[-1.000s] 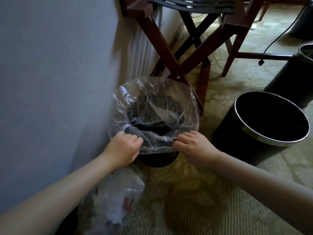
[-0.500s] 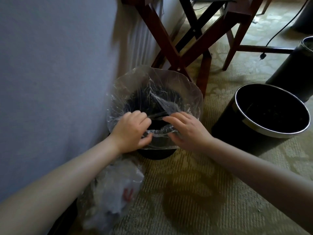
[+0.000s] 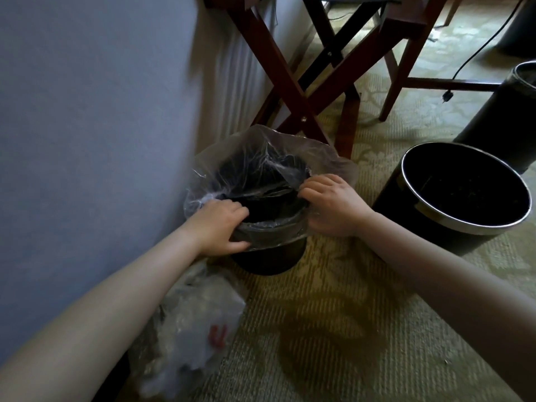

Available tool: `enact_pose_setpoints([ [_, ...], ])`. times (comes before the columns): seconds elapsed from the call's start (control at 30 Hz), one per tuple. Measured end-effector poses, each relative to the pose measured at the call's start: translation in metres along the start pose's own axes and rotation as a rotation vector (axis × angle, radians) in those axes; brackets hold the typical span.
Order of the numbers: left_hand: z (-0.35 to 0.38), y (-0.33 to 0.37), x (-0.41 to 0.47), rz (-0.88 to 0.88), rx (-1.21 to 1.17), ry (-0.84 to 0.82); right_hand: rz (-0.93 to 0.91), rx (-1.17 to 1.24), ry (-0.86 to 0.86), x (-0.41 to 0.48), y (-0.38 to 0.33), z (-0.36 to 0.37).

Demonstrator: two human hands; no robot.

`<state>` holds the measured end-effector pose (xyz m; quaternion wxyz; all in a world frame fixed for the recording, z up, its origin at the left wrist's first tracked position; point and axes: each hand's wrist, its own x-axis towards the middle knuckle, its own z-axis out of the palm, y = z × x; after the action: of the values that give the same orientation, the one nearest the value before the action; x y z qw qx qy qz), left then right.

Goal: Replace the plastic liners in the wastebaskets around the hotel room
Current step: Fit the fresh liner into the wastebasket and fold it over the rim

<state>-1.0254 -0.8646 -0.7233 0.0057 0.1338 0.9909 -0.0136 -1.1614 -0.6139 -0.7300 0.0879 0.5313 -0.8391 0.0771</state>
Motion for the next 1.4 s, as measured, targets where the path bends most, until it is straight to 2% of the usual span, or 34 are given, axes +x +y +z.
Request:
enact_pose_setpoints([
  [0.1, -0.013, 0.009, 0.004, 0.061, -0.045, 0.324, -0.027, 0.105, 0.253, 0.005, -0.013, -0.01],
  [0.17, -0.023, 0.013, 0.018, -0.015, -0.066, 0.531, 0.004, 0.123, 0.438, 0.017, -0.024, -0.016],
  [0.27, -0.032, 0.014, 0.042, -0.165, -0.084, 0.619, 0.067, 0.108, 0.503, 0.044, -0.034, -0.019],
  [0.37, -0.03, 0.006, 0.057, -0.339, -0.103, 0.55, 0.216, 0.113, 0.313, 0.069, -0.035, -0.021],
  [0.43, -0.025, -0.003, 0.063, -0.444, -0.102, 0.431, 0.324, 0.12, 0.166, 0.081, -0.032, -0.016],
  [0.53, -0.016, -0.021, 0.072, -0.569, -0.131, 0.252, 0.419, 0.125, 0.05, 0.097, -0.023, -0.003],
  [0.67, -0.006, -0.045, 0.096, -0.564, -0.15, 0.092, 0.511, 0.176, -0.088, 0.116, -0.004, 0.007],
  [0.73, -0.003, -0.058, 0.111, -0.556, -0.244, 0.05, 0.551, 0.241, -0.15, 0.123, 0.009, 0.011],
  [0.8, -0.002, -0.068, 0.122, -0.561, -0.394, 0.023, 0.603, 0.405, -0.205, 0.127, 0.022, 0.013],
  [0.93, -0.003, -0.081, 0.137, -0.6, -0.645, -0.036, 0.777, 1.007, -0.217, 0.128, 0.042, 0.021],
  [1.07, 0.006, -0.096, 0.143, -0.759, -0.776, -0.13, 0.933, 1.381, -0.266, 0.12, 0.053, 0.035],
  [1.13, 0.013, -0.101, 0.136, -0.835, -0.852, -0.148, 1.032, 1.338, -0.24, 0.111, 0.057, 0.041],
  [1.3, 0.035, -0.118, 0.105, -0.962, -1.13, -0.239, 1.094, 1.304, -0.254, 0.083, 0.055, 0.041],
  [1.37, 0.04, -0.115, 0.096, -0.969, -1.14, -0.162, 1.105, 1.31, -0.19, 0.081, 0.047, 0.035],
  [1.4, 0.034, -0.107, 0.092, -0.947, -1.073, -0.082, 1.113, 1.32, -0.125, 0.082, 0.043, 0.029],
])
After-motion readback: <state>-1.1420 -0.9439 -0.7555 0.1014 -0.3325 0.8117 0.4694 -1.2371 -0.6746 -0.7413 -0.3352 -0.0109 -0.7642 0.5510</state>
